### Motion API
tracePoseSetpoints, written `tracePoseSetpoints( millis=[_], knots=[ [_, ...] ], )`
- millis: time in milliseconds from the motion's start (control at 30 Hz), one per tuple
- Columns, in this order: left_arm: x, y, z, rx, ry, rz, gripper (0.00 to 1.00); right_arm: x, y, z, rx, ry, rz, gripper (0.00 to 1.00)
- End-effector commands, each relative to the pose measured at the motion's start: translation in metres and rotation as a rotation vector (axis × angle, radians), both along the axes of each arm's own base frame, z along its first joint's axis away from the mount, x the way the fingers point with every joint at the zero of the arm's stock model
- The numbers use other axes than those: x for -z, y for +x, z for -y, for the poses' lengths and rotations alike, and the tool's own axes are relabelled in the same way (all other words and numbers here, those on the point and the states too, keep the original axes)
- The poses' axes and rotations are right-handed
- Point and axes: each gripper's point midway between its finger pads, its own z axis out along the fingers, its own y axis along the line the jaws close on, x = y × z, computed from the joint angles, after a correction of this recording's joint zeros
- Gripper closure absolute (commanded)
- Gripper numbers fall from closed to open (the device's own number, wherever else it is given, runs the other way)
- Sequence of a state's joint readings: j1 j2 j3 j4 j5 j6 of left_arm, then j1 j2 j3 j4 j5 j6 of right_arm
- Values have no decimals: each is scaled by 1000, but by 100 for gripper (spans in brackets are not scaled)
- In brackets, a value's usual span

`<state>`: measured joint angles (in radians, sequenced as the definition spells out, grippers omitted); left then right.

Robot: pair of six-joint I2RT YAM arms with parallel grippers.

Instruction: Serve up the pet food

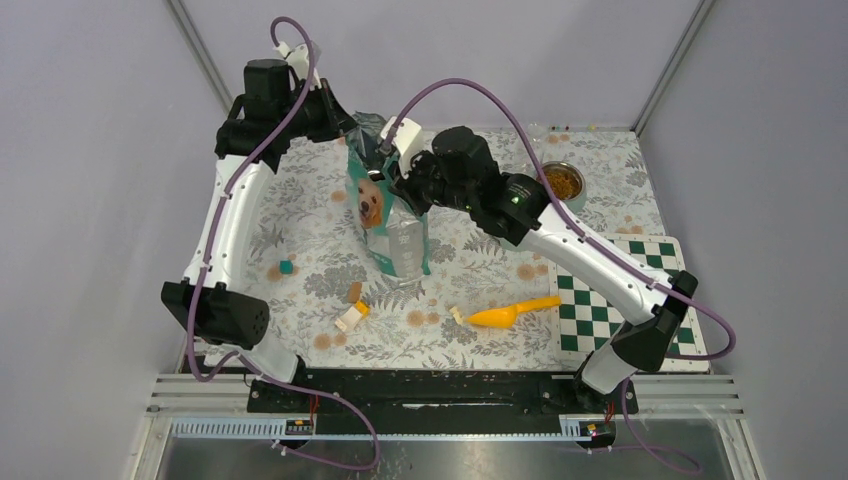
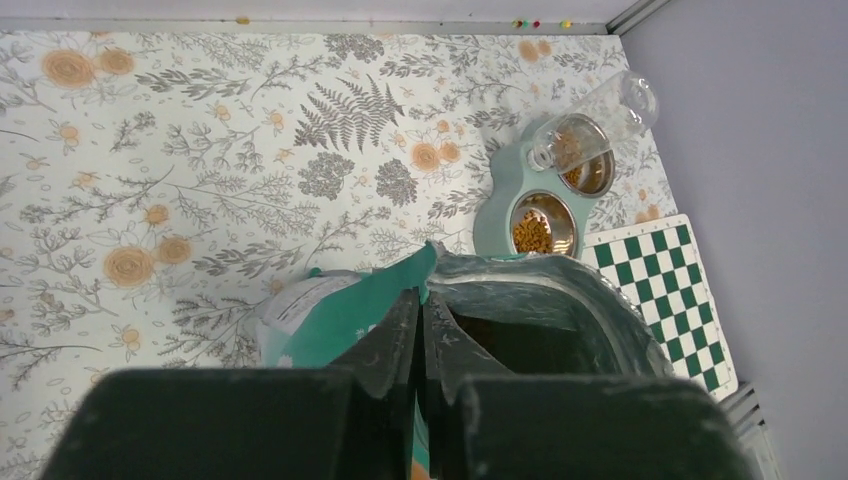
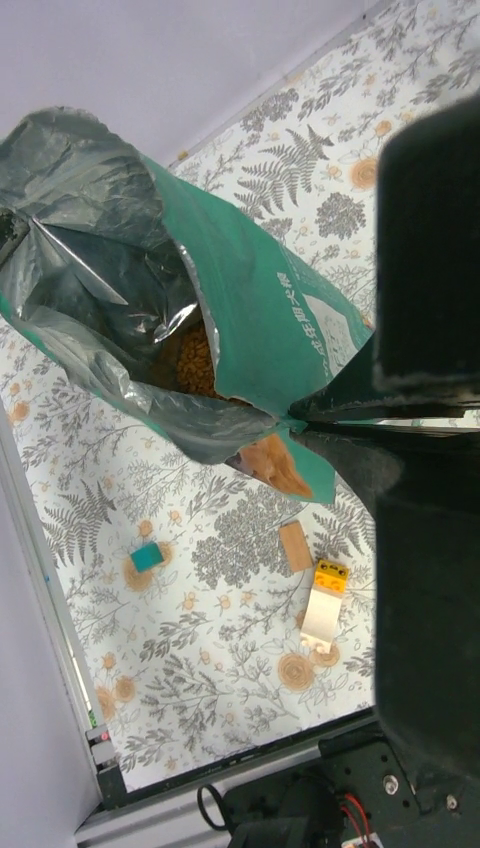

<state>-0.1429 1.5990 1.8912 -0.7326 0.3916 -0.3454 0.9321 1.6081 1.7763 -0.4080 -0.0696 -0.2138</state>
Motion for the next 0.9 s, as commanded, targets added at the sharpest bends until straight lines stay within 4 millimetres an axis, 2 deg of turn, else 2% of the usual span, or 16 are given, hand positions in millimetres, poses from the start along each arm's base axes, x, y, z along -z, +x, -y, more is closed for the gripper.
tracePoseSetpoints(
  millis=[0, 133, 300, 433, 533, 733, 800, 867],
  knots=[
    [-19, 8, 2, 22, 4, 52, 100, -78, -9, 22, -23, 163, 152, 100],
    [-39, 12, -30, -167, 67, 95, 100, -103, 10, 48, 71, 229, 191, 100],
    [-86, -8, -79, -435, 87, 200, 100, -143, 21, 81, 136, 300, 273, 100],
    [-114, -28, -97, -538, 54, 262, 100, -169, 28, 99, 168, 343, 343, 100],
    [-129, -40, -105, -580, 38, 300, 100, -179, 38, 109, 177, 355, 370, 100],
    [-133, -52, -111, -594, 77, 301, 100, -186, 38, 112, 114, 377, 369, 100],
    [-125, -54, -108, -572, 77, 282, 100, -178, 35, 107, 67, 356, 354, 100],
    [-111, -54, -102, -533, 88, 268, 100, -159, 31, 99, 11, 326, 312, 100]
  ],
)
